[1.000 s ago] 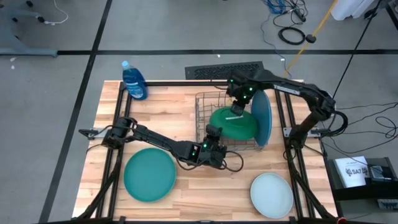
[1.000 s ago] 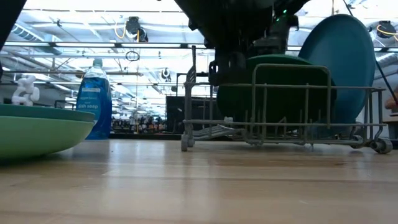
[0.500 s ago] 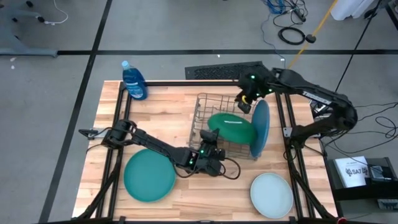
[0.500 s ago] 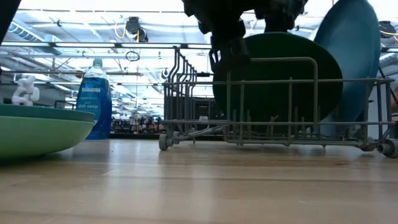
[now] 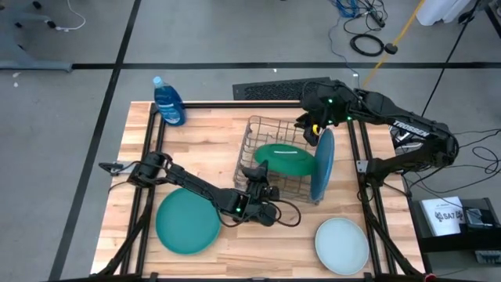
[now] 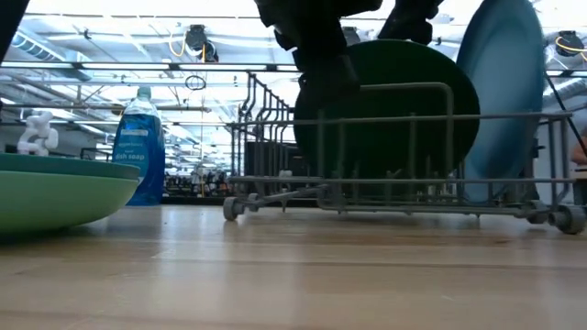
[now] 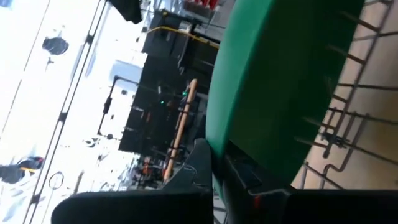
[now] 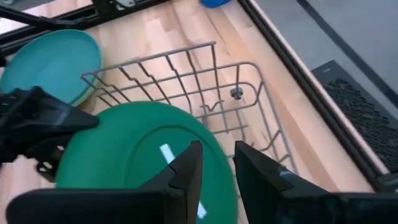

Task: Sort dishes
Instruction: Put the dark green plate into the dish rack

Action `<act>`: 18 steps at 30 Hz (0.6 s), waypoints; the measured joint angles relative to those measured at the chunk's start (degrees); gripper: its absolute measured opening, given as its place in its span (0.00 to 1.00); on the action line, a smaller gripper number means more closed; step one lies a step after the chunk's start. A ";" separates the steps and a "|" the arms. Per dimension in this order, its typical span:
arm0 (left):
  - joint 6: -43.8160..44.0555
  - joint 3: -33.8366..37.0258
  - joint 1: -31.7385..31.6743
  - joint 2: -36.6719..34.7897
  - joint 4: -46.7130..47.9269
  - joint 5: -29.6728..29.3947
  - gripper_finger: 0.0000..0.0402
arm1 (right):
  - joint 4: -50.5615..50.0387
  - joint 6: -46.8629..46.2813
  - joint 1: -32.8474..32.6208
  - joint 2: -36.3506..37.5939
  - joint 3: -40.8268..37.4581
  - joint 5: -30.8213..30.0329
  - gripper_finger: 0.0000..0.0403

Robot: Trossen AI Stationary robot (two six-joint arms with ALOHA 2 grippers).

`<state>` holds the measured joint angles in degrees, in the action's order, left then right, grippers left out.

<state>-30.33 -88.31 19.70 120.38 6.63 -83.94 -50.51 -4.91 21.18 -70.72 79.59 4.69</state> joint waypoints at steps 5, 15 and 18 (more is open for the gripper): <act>-0.18 -1.17 -0.02 0.00 0.07 -2.51 0.00 | 0.30 0.91 -1.14 0.00 0.02 -0.35 0.22; 3.04 -2.01 0.04 -0.02 -0.58 -6.09 0.00 | 2.79 1.53 -4.19 0.00 0.04 -0.38 0.22; 4.18 -2.01 0.26 -0.02 -0.55 -6.25 0.00 | 2.81 2.30 -4.97 0.00 0.04 -0.42 0.22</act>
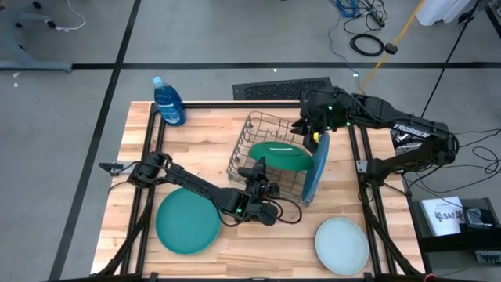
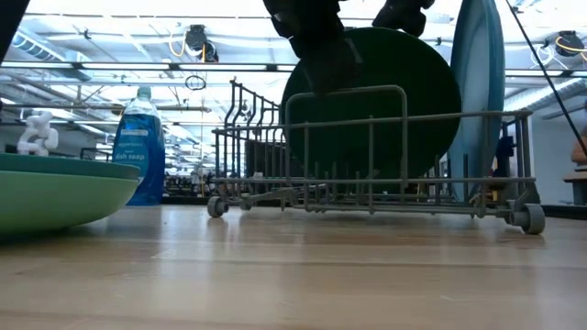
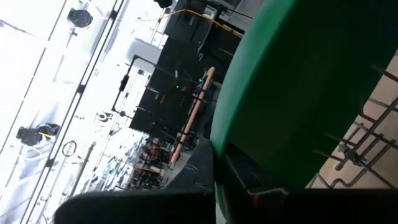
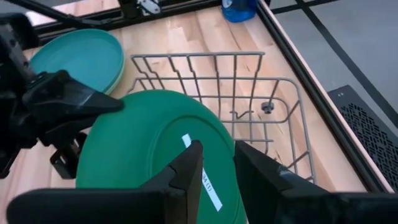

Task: Sort dishes
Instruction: Put the dark green plate into the dish rack

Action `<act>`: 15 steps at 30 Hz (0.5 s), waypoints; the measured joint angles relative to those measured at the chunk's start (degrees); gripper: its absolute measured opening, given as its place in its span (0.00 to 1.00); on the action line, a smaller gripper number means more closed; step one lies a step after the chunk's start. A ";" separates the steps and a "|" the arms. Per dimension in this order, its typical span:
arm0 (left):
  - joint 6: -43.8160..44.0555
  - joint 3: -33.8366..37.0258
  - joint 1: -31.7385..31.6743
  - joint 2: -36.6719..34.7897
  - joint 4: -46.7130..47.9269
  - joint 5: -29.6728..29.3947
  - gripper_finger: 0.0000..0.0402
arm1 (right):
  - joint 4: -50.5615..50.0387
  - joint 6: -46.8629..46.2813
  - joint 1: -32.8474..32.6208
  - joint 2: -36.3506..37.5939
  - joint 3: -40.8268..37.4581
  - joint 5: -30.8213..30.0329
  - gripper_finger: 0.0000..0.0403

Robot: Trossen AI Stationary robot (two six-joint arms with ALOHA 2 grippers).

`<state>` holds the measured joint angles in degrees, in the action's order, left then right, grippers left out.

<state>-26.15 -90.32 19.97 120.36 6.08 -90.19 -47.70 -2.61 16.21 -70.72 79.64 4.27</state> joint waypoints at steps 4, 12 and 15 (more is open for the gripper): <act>0.21 -0.02 0.04 -0.04 -1.08 0.00 0.00 | 0.00 0.49 -0.88 0.00 0.00 -0.02 0.22; 2.82 -0.13 -0.72 -0.11 -0.71 -0.09 0.00 | -0.04 0.74 -3.01 0.00 0.00 -0.04 0.22; 2.80 -0.13 -0.98 -1.14 -1.05 -0.15 0.00 | -0.09 1.21 -3.65 0.00 0.00 -0.03 0.22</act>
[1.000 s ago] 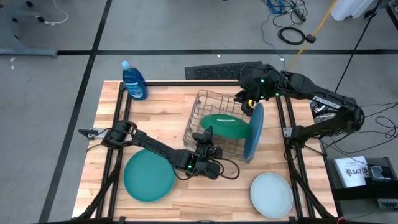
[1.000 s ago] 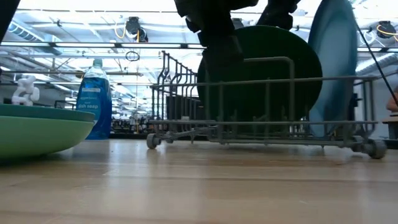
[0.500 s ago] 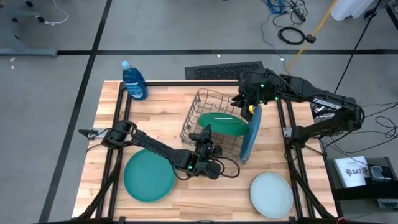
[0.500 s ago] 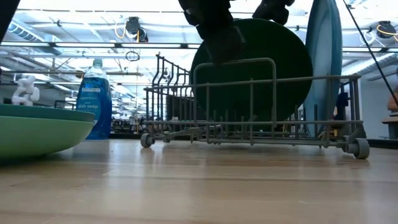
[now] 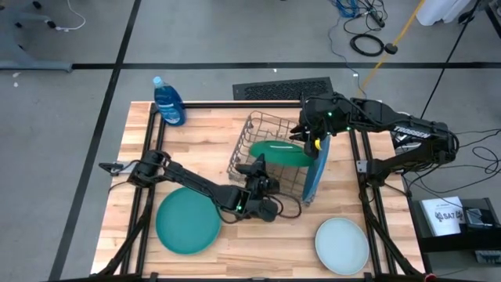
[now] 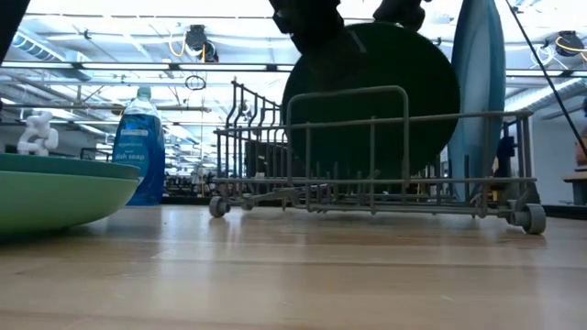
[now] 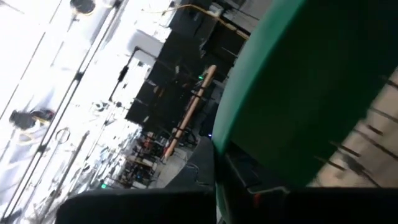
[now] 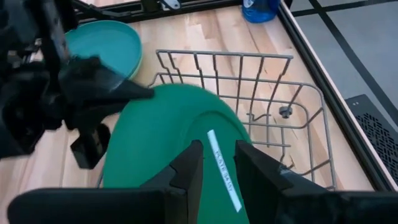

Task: Sort dishes
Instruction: Put the dark green plate into the dish rack

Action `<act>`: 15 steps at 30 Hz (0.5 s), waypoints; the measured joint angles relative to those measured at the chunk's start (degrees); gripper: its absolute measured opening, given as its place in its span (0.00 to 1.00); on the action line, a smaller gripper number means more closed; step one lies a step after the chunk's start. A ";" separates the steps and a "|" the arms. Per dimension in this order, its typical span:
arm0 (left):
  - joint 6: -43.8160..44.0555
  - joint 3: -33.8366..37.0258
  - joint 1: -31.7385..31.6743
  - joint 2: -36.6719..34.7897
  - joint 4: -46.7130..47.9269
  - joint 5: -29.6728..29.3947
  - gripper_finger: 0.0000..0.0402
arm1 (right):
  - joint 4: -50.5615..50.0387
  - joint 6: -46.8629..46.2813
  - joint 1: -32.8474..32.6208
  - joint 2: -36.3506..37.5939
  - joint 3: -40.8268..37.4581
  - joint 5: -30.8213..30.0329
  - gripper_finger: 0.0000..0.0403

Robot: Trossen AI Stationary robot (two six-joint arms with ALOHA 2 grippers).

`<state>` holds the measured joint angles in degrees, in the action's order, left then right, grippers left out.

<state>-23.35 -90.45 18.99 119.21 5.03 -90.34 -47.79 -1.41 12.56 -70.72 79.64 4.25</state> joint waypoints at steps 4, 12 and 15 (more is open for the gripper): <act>-0.99 -0.15 -0.48 -0.71 -0.25 0.20 0.00 | 0.02 0.42 -0.04 0.00 0.00 0.00 0.22; -2.47 -0.08 -0.67 -2.09 -0.17 0.67 0.00 | 0.02 0.80 -0.04 0.00 0.00 -0.04 0.22; -0.84 -0.10 -0.65 -3.44 -0.33 0.54 0.00 | 0.08 0.80 -0.04 0.00 0.00 -0.06 0.22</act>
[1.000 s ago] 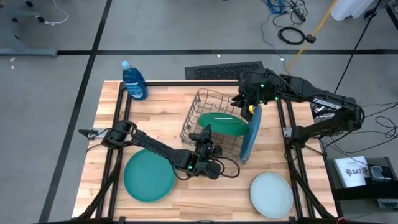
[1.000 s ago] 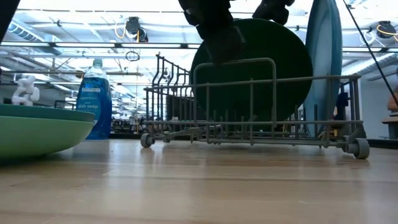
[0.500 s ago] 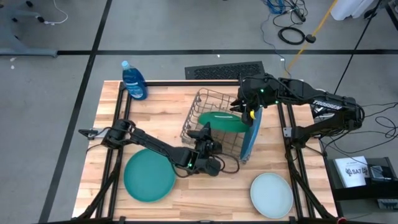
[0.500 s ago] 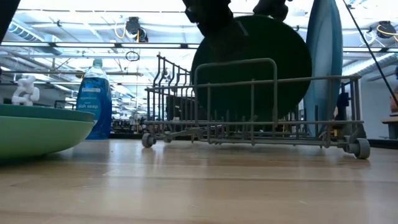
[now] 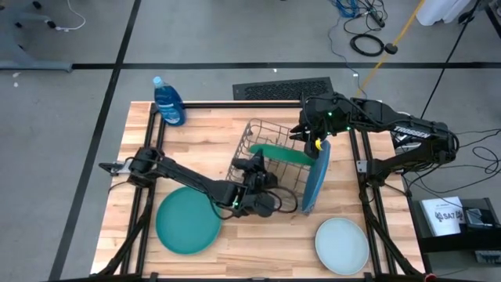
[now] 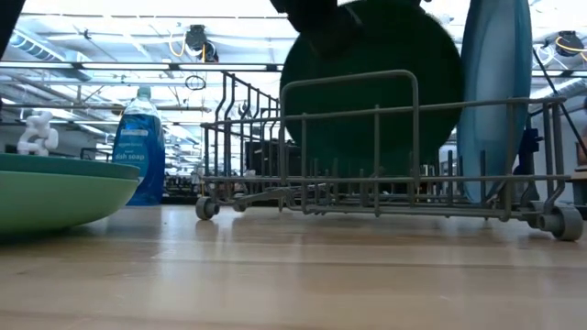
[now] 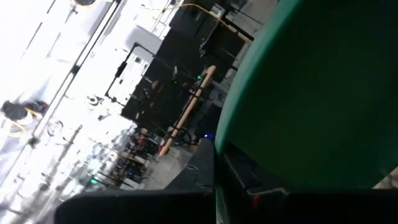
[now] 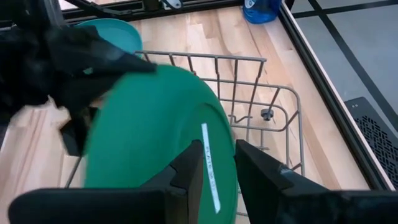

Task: Sort dishes
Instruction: Put the dark green plate into the dish rack

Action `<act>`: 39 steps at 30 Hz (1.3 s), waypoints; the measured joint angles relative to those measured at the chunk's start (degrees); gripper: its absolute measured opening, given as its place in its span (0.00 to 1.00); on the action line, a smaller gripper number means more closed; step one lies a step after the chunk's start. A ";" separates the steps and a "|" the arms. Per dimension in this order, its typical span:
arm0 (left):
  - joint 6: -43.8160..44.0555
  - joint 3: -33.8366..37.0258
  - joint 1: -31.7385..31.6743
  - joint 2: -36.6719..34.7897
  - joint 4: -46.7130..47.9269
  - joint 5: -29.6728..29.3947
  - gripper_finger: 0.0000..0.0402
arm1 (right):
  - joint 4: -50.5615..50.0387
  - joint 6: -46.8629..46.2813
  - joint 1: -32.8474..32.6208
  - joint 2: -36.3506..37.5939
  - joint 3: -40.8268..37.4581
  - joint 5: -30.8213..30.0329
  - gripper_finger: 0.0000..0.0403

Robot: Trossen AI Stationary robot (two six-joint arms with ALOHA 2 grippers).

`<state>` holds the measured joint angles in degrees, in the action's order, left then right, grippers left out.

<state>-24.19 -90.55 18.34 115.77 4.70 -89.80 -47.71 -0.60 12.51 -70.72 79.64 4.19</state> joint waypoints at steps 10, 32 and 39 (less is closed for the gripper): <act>-1.65 -0.01 -0.30 -3.26 0.14 -0.27 0.00 | 0.42 0.89 -0.04 0.02 0.02 0.11 0.22; -19.67 0.12 -4.89 -18.35 2.12 30.93 0.00 | 0.67 5.84 -0.04 10.05 0.02 0.11 0.22; -26.99 0.05 -11.06 -25.05 4.87 57.34 0.00 | -2.08 5.99 -0.91 15.67 0.02 0.26 0.22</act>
<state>-51.18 -90.50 7.28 90.72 9.57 -32.46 -49.79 5.39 11.61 -55.05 79.66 4.44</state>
